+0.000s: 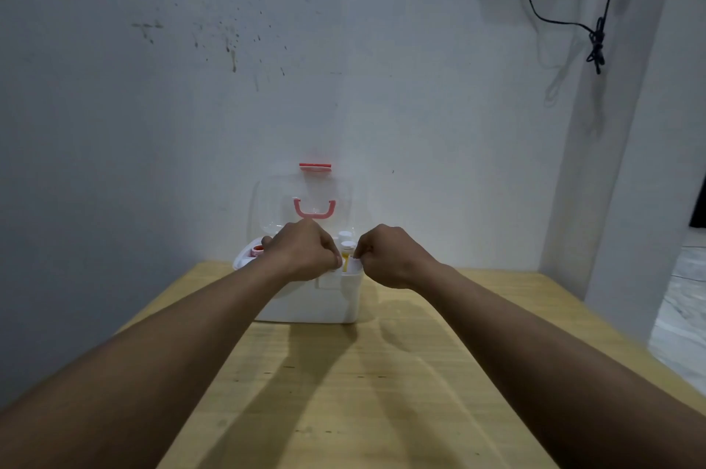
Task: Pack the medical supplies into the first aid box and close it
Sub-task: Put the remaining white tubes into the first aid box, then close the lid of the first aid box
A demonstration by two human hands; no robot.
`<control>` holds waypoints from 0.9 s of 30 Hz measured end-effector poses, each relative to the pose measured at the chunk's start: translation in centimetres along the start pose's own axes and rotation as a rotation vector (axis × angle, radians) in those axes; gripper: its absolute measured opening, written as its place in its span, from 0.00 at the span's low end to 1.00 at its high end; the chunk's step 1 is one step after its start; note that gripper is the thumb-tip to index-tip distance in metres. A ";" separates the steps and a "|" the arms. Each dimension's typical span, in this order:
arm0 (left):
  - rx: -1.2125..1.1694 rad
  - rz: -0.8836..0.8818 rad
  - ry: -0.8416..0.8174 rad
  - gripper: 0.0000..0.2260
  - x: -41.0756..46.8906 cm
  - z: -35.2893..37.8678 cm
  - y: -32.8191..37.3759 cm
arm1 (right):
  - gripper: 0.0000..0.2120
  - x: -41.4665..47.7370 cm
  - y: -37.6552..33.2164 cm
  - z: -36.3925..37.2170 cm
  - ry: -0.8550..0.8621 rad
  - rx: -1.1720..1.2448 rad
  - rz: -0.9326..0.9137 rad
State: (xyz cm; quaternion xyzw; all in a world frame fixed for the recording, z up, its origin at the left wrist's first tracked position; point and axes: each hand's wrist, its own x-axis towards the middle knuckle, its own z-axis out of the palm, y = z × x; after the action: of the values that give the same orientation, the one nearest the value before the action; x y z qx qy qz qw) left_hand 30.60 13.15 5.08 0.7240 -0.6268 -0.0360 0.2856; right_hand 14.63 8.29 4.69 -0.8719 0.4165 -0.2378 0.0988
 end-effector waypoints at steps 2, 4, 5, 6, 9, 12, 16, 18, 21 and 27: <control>0.001 -0.007 -0.003 0.04 0.1 -0.1 0.0 | 0.15 0.0 -0.1 -0.1 0.008 0.009 0.004; -0.004 -0.011 -0.007 0.04 0.2 -0.2 -0.1 | 0.17 0.0 -0.3 -0.3 0.021 0.008 0.016; -0.016 -0.008 -0.007 0.05 0.3 -0.4 -0.2 | 0.17 0.0 -0.5 -0.4 0.027 0.011 0.019; -0.037 -0.001 0.001 0.05 0.4 -0.6 -0.4 | 0.17 0.1 -0.5 -0.5 0.035 0.009 0.019; -0.097 0.012 0.046 0.05 0.6 -1.0 -0.5 | 0.17 0.1 -0.5 -0.8 0.074 -0.015 0.031; -0.099 0.040 0.123 0.07 1.3 -1.8 -0.7 | 0.18 1.1 -0.5 -1.5 0.139 -0.013 0.050; -0.083 0.062 0.243 0.10 6.1 -3.6 -3.6 | 0.21 7.2 -1.2 -1.8 0.181 -0.027 0.041; -0.025 0.091 0.298 0.14 6.5 -4.1 -3.7 | 0.22 7.8 -1.1 -2.3 0.193 -0.043 0.053; 0.096 0.121 0.405 0.19 7.0 -4.3 -3.6 | 0.23 8.1 -0.6 -2.8 0.214 -0.078 0.065; 0.200 0.099 0.384 0.23 9.1 -5.2 -5.0 | 0.25 10.2 -0.9 -3.5 0.180 -0.112 0.072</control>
State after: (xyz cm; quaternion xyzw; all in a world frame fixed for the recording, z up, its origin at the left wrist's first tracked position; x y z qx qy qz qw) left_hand 39.12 6.85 9.94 0.7105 -0.5962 0.1789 0.3281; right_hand 19.01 1.07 11.47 -0.8356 0.4675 -0.2878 0.0206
